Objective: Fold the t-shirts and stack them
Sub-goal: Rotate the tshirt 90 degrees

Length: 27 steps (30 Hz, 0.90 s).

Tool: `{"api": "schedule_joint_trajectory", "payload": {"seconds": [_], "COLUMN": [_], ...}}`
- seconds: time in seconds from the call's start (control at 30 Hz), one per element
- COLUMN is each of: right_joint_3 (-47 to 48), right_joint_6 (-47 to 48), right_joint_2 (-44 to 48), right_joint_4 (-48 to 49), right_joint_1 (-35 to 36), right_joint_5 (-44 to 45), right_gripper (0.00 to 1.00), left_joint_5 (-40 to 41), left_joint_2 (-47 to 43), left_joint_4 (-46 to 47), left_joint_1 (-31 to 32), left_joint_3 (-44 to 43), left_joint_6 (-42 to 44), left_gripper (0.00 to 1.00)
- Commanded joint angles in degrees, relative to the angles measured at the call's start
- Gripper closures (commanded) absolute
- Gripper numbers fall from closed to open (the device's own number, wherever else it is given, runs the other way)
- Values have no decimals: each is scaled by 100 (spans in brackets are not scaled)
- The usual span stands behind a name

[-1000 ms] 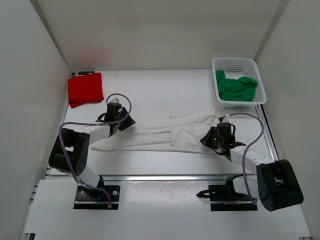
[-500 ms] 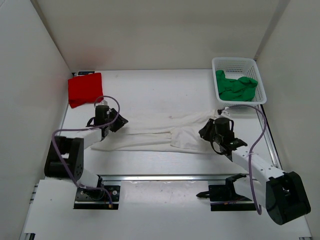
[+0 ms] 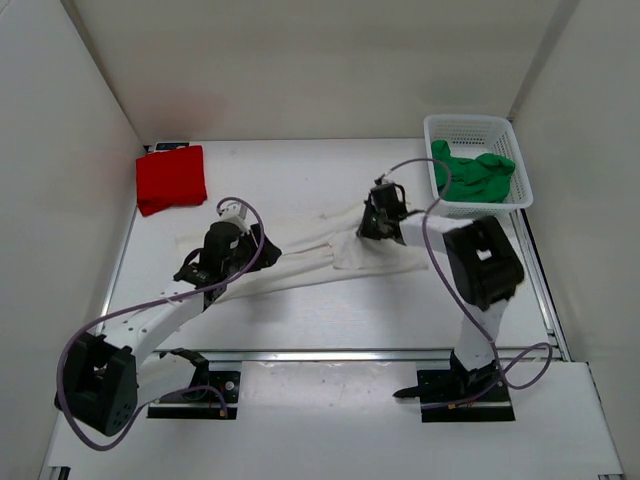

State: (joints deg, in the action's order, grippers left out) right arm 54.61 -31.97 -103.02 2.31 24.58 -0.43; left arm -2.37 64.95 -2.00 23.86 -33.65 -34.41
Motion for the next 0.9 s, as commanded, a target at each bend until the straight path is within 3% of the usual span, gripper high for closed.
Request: {"api": "schedule_joint_trajectory", "payload": {"seconds": [0.0, 0.1, 0.13, 0.2, 0.23, 0.27, 0.3, 0.33, 0.4, 0.5, 0.57, 0.67, 0.77, 0.87], "right_joint_3": [1671, 5283, 6080, 9882, 10737, 9641, 8647, 8280, 7017, 5366, 4001, 1332, 299, 182], "right_joint_6": [322, 655, 683, 946, 981, 825, 780, 788, 1068, 1272, 1132, 413, -97, -450], "right_joint_2": [-1469, -3077, -3788, -4948, -5304, -4498, -4090, -3389, -2366, -523, 312, 1212, 1303, 952], "right_joint_4": [-669, -2105, -2529, -4230, -4325, -3630, -3153, -3009, -2562, -2122, -1542, -286, 769, 1034], "right_joint_1": [-225, -383, -349, -384, -357, -436, -410, -436, -235, 116, 354, 933, 1460, 1874], "right_joint_5": [-430, -1002, -1029, -1170, -1388, -1738, -1829, -1795, -1523, -899, -758, -651, -599, -616], "right_gripper": [100, 100, 100, 100, 100, 100, 100, 99, 85, 53, 48, 52, 56, 59], "left_joint_5": [-412, -536, -562, -825, -852, -1018, -1115, -1151, -1082, -836, -774, -853, -888, -932], "left_joint_2": [-439, -570, -580, -755, -869, -931, -1044, -1133, -1457, -1958, -2301, -2591, -2794, -3022], "left_joint_4": [-283, -870, -924, -1135, -1162, -1154, -1101, -1075, -952, -960, -1022, -1284, -1583, -1733], "left_joint_1": [136, 329, 348, 444, 470, 471, 453, 427, 348, 190, -12, -258, -443, -548], "left_joint_3": [95, -97, -159, -133, -90, 50, 138, 261, 472, 868, 982, 1123, 1132, 1089], "left_joint_6": [285, 549, 593, 620, 594, 463, 349, 261, 59, -188, -224, -232, -171, -118], "left_gripper": [38, 34, 32, 26, 21, 18, 9, 4, 1, 1, 1, 1, 1, 1]}}
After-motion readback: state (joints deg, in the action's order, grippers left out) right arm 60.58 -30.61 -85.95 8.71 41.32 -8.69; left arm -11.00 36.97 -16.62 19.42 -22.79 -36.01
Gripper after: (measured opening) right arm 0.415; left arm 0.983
